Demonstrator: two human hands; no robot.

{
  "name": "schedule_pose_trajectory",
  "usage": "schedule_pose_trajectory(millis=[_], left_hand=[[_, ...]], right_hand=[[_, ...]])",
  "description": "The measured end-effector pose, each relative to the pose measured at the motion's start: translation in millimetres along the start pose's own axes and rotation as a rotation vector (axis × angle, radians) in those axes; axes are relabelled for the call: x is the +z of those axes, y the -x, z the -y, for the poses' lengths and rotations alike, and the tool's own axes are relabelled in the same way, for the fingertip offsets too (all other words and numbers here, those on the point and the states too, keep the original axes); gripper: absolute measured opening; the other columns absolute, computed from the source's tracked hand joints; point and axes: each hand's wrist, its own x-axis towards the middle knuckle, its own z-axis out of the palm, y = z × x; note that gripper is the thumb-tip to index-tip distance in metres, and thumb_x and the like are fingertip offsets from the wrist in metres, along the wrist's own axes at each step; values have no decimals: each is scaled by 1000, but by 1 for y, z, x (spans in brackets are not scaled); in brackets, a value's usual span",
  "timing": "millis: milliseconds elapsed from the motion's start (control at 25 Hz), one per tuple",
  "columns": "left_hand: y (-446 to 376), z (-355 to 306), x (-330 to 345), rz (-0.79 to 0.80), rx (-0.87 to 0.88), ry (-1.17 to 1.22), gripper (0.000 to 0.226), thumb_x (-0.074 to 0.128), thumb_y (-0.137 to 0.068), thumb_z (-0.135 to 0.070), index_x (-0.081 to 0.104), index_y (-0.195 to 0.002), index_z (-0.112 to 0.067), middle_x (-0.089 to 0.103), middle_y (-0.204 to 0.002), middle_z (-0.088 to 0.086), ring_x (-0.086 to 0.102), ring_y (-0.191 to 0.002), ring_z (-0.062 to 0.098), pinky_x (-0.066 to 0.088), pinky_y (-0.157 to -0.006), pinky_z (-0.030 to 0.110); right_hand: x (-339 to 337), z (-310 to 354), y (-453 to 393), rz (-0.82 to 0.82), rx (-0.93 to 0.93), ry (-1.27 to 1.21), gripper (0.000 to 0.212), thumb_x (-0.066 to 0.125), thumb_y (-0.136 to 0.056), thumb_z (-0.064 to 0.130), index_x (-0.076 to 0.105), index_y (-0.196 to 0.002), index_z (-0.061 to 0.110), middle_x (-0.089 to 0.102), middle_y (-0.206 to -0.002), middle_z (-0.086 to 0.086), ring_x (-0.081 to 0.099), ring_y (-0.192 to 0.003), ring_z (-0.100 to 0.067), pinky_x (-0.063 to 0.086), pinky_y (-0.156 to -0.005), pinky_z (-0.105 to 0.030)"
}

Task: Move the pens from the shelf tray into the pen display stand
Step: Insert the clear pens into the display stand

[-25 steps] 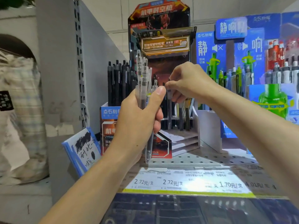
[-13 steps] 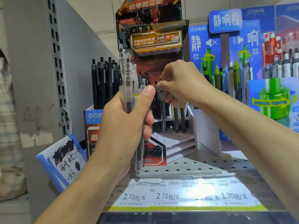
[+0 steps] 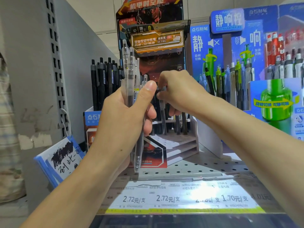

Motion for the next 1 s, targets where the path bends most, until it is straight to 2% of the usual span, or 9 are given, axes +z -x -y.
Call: schedule_pose_trajectory(millis=[80, 160, 280, 520, 600, 760, 840, 920, 1000], left_hand=[[-2, -3, 0, -1, -1, -11, 23, 63, -95, -45, 69, -97, -23, 63, -60, -2, 49, -42, 10, 41, -41, 18], [-2, -5, 0, 5, -17, -9, 24, 63, -95, -45, 69, -98, -21, 64, -61, -1, 49, -42, 10, 42, -41, 18], [-3, -7, -1, 15, -47, -1, 27, 64, -95, -44, 70, -97, -18, 66, -62, 0, 50, -42, 10, 43, -40, 19], [-6, -12, -2, 17, -68, -38, 30, 64, -95, -45, 73, -97, -17, 70, -67, 2, 53, -45, 11, 46, -44, 21], [-6, -13, -2, 17, -73, -42, 30, 64, -95, -45, 73, -98, -16, 71, -67, 1, 53, -44, 12, 46, -44, 22], [-5, -16, -3, 19, -80, -61, 31, 64, -94, -46, 72, -101, -17, 71, -68, 0, 53, -45, 11, 46, -45, 21], [-5, -16, -2, 24, -76, -57, 31, 64, -95, -45, 72, -102, -17, 70, -67, 0, 53, -44, 11, 45, -44, 21], [-5, -17, -1, 31, -69, -58, 30, 64, -95, -45, 71, -102, -17, 70, -66, -1, 53, -44, 11, 46, -45, 20], [-5, -19, 0, 35, -62, -57, 29, 64, -95, -44, 71, -101, -17, 70, -66, -1, 53, -44, 10, 46, -45, 20]], right_hand=[[1, 3, -3, -32, -28, 154, 13, 61, -97, 16, 60, -108, 10, 67, -96, -13, 68, -73, -35, 61, -69, -46], [-2, 3, -5, -30, -26, 191, 10, 60, -96, 15, 61, -103, 8, 66, -94, -13, 67, -72, -35, 61, -71, -45], [-5, 1, -5, -24, 0, 157, 12, 60, -97, 20, 60, -94, 8, 63, -77, -10, 68, -56, -27, 62, -57, -38], [-2, 1, -4, 37, 6, 60, 13, 59, -100, 23, 56, -100, 10, 64, -85, -12, 67, -47, -25, 51, -37, -27], [-3, 1, -4, 59, 19, 52, 13, 57, -101, 21, 54, -103, 10, 63, -86, -12, 67, -49, -26, 49, -38, -26], [-1, 8, -3, 31, 44, 77, 20, 55, -97, 6, 49, -116, 10, 63, -91, -16, 69, -70, -33, 60, -54, -39], [-1, 10, -5, 44, 47, 73, 26, 55, -95, -1, 47, -117, 10, 63, -86, -16, 69, -62, -32, 59, -48, -39], [-5, 9, -7, 89, 48, 45, 20, 54, -96, -1, 49, -112, 11, 64, -76, -14, 67, -44, -24, 51, -35, -28], [-9, 8, -9, 129, 49, 15, 12, 51, -98, 1, 52, -107, 9, 66, -67, -14, 63, -34, -17, 45, -32, -22]])
